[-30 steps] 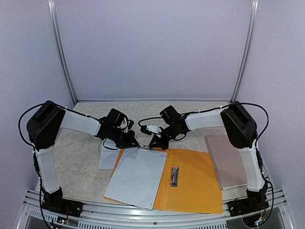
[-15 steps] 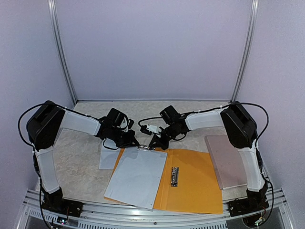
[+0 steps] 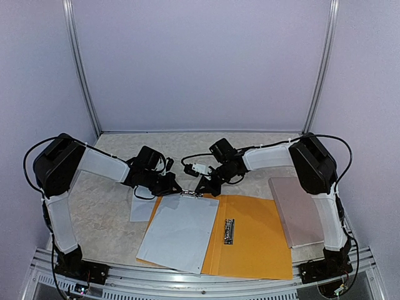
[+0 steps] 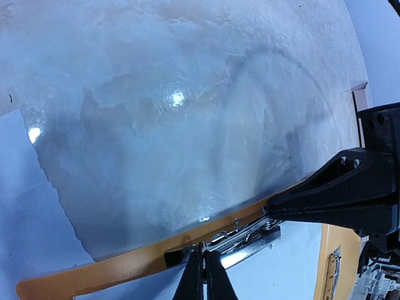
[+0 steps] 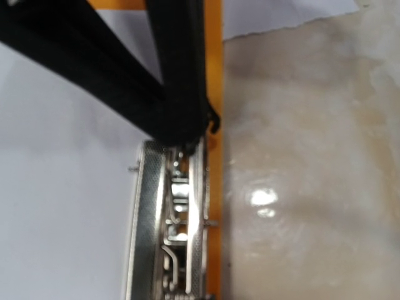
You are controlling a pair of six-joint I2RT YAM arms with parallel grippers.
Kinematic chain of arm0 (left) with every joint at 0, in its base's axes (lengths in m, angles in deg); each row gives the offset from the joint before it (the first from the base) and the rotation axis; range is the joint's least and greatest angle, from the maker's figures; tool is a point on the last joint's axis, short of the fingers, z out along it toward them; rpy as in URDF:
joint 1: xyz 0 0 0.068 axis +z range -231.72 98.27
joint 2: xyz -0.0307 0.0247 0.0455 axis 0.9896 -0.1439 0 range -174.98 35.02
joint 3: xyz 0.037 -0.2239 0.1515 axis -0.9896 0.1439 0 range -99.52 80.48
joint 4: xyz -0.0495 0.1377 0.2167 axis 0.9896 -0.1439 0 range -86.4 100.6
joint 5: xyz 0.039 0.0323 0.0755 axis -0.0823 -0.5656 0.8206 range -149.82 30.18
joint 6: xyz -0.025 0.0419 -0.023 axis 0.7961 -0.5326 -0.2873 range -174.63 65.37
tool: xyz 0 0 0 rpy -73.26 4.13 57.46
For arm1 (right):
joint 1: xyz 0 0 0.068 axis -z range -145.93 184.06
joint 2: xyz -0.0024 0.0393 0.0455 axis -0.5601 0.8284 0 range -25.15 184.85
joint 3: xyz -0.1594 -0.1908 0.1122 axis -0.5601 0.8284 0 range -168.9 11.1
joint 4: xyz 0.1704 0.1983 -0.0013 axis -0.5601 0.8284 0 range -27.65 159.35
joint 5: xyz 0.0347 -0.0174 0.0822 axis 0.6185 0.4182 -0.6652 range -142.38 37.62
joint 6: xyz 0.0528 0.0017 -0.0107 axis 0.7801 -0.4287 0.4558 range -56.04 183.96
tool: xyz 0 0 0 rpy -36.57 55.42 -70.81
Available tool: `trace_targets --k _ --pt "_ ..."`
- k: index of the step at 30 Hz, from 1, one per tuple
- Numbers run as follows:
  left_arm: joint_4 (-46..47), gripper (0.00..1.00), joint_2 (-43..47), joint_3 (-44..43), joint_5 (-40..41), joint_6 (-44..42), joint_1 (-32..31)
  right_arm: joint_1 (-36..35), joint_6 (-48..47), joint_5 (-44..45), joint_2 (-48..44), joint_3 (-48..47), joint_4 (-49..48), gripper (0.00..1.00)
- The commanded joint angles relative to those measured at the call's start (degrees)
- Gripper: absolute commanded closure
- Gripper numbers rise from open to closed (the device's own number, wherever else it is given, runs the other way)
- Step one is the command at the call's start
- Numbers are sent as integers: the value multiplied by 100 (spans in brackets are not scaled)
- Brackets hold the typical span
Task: Put the files into the folder
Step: Clamp the file in the folder.
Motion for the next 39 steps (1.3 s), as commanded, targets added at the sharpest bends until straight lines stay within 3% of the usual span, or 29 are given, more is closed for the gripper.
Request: trace_targets --k 1,15,39 --pt "-794 100 -398 221 301 28 126 -143 -54 398 830 438 1204 100" --pt "-784 100 -797 260 220 67 226 -149 -72 470 856 403 1220 100" --pt "-1245 100 -718 -834 242 -262 346 -221 -223 792 887 368 1375 100"
